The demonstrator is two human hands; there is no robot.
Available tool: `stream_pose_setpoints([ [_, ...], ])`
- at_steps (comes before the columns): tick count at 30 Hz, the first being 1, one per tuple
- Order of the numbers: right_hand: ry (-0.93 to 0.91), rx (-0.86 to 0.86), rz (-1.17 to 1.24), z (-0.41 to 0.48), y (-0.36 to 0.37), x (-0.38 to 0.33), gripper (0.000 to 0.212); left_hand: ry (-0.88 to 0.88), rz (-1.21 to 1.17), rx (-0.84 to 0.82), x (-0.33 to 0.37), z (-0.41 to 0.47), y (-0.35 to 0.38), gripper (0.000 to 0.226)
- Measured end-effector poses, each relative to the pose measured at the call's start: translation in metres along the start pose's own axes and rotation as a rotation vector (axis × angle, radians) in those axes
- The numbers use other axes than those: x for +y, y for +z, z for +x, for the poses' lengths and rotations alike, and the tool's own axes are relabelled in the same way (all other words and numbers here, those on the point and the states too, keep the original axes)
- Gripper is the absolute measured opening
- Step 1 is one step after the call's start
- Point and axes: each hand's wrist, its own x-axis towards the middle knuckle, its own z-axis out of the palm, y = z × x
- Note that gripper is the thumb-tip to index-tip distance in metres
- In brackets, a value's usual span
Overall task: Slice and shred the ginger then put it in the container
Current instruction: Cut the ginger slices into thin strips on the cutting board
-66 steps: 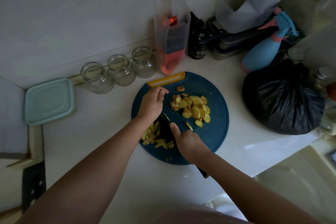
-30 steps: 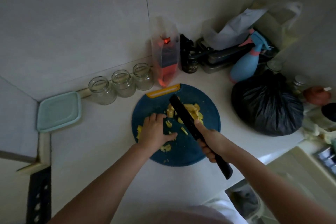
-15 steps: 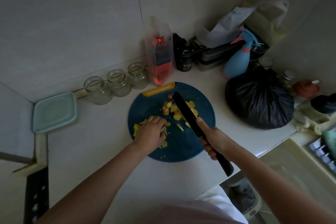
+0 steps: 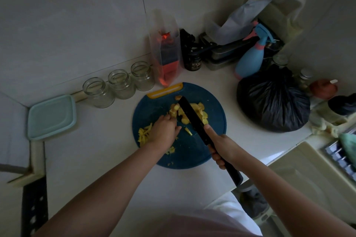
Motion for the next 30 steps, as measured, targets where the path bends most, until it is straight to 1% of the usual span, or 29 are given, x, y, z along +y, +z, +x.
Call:
stream_pose_setpoints([
  [3,-0.001,0.009,0.009,0.002,-0.001,0.000,0.066,0.076,0.053,0.022,0.001,-0.003,0.001,0.022],
  [5,-0.005,0.012,0.010,0.003,-0.002,0.000,0.065,0.111,0.090,0.057,0.000,-0.004,0.004,0.024],
  [11,-0.022,0.015,0.013,0.004,-0.004,0.001,0.066,0.141,0.043,0.096,-0.002,-0.008,0.009,0.025],
  [15,-0.037,0.009,0.027,0.003,-0.003,-0.001,0.065,0.193,0.027,0.155,-0.005,-0.010,0.016,0.015],
  [18,-0.050,-0.001,0.028,0.002,-0.002,-0.001,0.065,0.185,0.021,0.172,-0.008,-0.010,0.022,0.025],
  [22,-0.048,-0.001,0.034,0.001,-0.004,0.003,0.065,0.161,-0.048,0.149,-0.010,-0.008,0.020,0.023],
  [25,-0.050,0.021,0.063,-0.001,-0.010,0.005,0.065,0.096,-0.129,0.189,-0.009,-0.011,0.014,0.023],
  [28,-0.057,0.052,0.102,-0.002,-0.018,0.003,0.065,0.082,-0.128,0.225,-0.003,-0.013,0.012,0.033],
  [30,-0.061,0.060,0.120,-0.003,-0.021,0.001,0.064,0.071,-0.111,0.161,0.003,-0.011,0.014,0.048],
])
